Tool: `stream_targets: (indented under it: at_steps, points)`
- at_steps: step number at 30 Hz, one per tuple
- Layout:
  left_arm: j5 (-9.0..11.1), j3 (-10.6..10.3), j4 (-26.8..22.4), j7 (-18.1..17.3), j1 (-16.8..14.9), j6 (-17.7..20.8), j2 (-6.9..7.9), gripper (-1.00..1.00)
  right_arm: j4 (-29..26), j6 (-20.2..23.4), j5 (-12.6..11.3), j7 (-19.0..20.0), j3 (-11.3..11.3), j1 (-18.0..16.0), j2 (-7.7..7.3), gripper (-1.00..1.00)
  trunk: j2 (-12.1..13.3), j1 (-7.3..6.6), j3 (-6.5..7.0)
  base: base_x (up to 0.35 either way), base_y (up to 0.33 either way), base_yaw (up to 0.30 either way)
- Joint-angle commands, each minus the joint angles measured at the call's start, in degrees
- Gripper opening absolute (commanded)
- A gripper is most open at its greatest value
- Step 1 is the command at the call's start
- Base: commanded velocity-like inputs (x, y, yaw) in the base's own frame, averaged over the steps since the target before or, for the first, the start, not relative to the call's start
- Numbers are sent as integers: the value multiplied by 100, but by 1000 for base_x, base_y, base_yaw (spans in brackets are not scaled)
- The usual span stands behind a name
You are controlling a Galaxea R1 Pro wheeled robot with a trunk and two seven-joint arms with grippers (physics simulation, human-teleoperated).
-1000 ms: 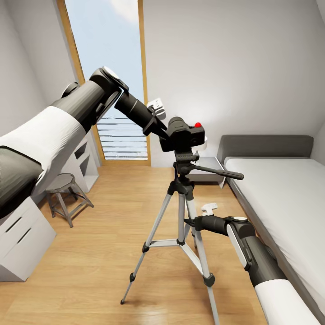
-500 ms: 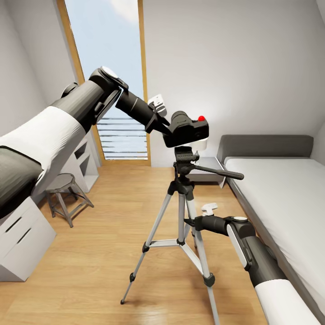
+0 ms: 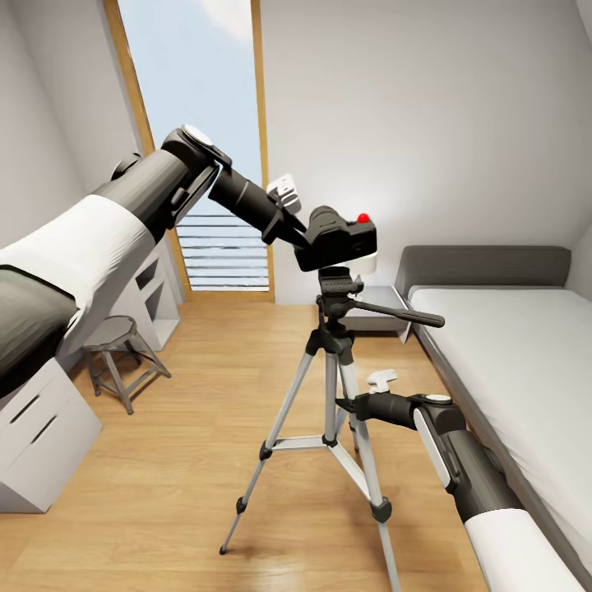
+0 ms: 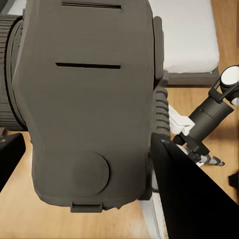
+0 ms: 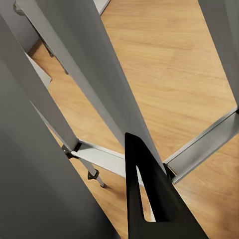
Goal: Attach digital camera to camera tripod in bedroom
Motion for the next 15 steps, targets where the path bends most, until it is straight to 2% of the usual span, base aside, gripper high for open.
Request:
stream_targets:
  at_steps: [1, 15]
  points:
    - [8, -13, 14, -23, -10, 46, 2, -100, 293, -57, 308, -51, 4, -4, -9, -100, -10, 4, -13, 0, 0, 0]
    - [0, -36, 214, 38, -10, 48, -34, -100, 293, -57, 308, -57, 4, -4, -8, -100, -10, 4, -13, 0, 0, 0]
